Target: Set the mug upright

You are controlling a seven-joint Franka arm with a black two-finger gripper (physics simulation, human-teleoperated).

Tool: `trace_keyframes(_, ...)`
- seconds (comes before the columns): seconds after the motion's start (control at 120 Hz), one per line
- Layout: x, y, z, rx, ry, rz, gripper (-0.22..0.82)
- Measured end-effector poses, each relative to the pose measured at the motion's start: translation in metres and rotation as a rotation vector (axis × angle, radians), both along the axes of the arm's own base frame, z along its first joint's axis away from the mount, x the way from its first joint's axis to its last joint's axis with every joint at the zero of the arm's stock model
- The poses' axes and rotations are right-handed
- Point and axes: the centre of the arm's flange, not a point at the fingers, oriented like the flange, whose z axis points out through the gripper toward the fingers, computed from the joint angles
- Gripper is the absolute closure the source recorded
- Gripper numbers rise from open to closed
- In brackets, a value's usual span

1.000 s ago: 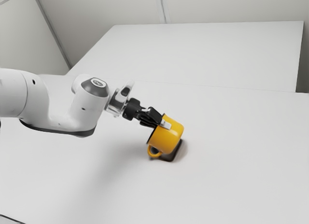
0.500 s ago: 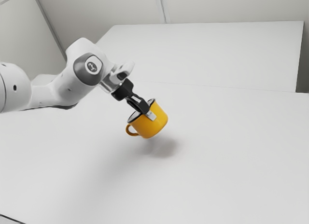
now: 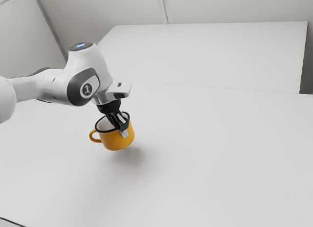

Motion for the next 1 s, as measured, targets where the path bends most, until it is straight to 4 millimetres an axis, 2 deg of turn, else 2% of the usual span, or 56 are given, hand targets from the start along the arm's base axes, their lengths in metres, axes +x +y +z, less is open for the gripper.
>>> trace_keyframes(0.142,-0.012,-0.001,-0.020,0.029,-0.052,0.046,0.78)
trace_keyframes(0.492,-0.024,0.000,-0.054,0.036,-0.172,0.145,0.77)
trace_keyframes(0.858,-0.025,0.001,-0.086,0.022,-0.156,0.222,0.76)
trace_keyframes(1.0,-0.024,0.002,-0.092,0.018,-0.151,0.242,0.76)
